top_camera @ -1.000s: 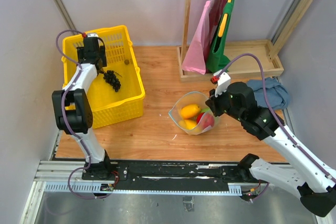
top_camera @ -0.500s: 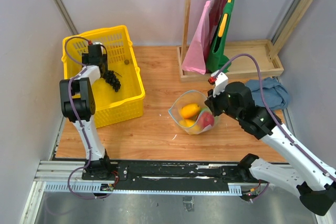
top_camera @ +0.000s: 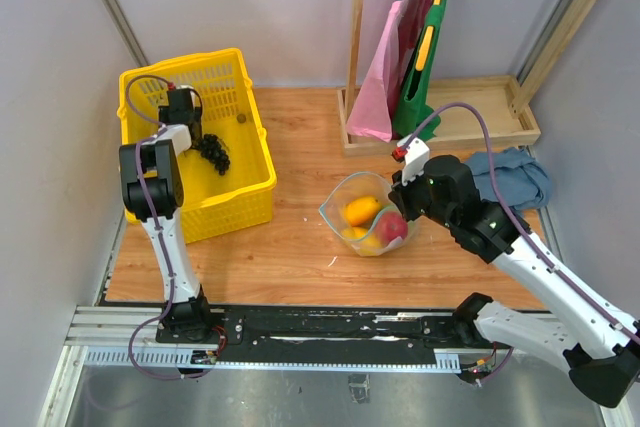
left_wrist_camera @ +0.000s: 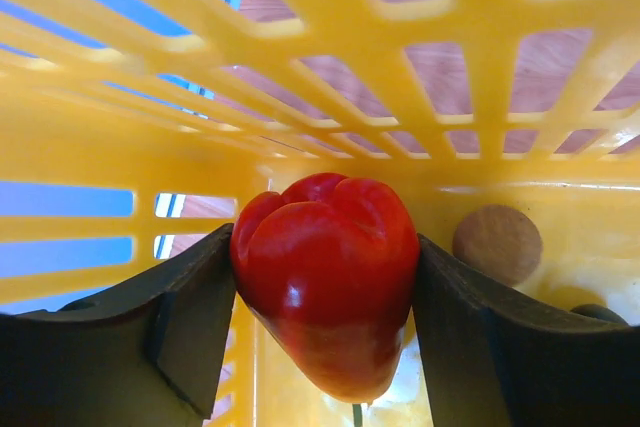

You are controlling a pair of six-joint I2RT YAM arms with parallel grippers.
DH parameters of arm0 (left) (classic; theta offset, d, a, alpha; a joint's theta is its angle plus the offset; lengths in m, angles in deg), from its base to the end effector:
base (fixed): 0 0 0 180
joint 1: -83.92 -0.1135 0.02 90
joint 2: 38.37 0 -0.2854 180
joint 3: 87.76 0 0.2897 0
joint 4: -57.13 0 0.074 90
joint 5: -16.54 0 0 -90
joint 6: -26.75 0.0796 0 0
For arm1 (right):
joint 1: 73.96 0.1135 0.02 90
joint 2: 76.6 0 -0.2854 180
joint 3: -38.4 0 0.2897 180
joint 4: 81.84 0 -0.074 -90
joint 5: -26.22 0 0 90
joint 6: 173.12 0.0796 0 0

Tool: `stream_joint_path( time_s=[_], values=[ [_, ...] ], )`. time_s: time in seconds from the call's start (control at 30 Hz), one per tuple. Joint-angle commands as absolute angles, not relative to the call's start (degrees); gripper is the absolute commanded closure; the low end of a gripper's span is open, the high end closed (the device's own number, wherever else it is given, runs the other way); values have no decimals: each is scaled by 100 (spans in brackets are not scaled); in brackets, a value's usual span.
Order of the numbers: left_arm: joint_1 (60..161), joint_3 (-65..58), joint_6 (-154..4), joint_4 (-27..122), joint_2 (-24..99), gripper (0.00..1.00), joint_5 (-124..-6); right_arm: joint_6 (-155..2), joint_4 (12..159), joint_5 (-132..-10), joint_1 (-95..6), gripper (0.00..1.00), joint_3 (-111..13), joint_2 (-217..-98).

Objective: Place the food in the zip-top bag and seal the zipper
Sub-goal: Pick up the fake fruit from the bin.

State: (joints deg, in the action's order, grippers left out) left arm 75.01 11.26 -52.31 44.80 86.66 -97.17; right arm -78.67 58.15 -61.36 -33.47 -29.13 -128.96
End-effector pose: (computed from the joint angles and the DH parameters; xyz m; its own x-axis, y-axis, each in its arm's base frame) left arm 0.5477 0.1183 0.1290 -0.6877 0.0681 -0.7228 -0.3288 0.8584 0.3938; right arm 0.2034 0.1693 0.3508 -0.3666 -0.2111 -0.9061 -0.5929 0.8035 0.0527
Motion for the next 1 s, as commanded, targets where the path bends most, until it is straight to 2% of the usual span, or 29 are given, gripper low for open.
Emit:
stream_joint_path(
  time_s=[0.0, 0.07, 0.23, 0.37, 0.63, 0.97],
  values=[
    [7469, 1313, -5186, 4427, 8827, 34, -9428, -7946, 5891, -6076, -3401, 99, -2840, -12925],
    [7468, 1303, -5226, 4407, 8807, 39, -9322, -7944, 5893, -6076, -3393, 100, -2840, -12925],
    [7465, 1134, -5371, 4415, 8546, 61, -9224, -7937, 5896, -6105, -3398, 100, -2836, -12884],
    [7474, 811, -5592, 4460, 8096, 73, -9045, -7910, 5905, -6185, -3398, 100, -2858, -12866],
    [7476, 322, -6328, 4119, 7110, 85, -8652, -7820, 5884, -6175, -3392, 99, -2892, -12729],
    [7558, -151, -7142, 3510, 5807, 92, -7688, -7732, 5720, -6055, -3394, 99, -3013, -12583]
  ],
)
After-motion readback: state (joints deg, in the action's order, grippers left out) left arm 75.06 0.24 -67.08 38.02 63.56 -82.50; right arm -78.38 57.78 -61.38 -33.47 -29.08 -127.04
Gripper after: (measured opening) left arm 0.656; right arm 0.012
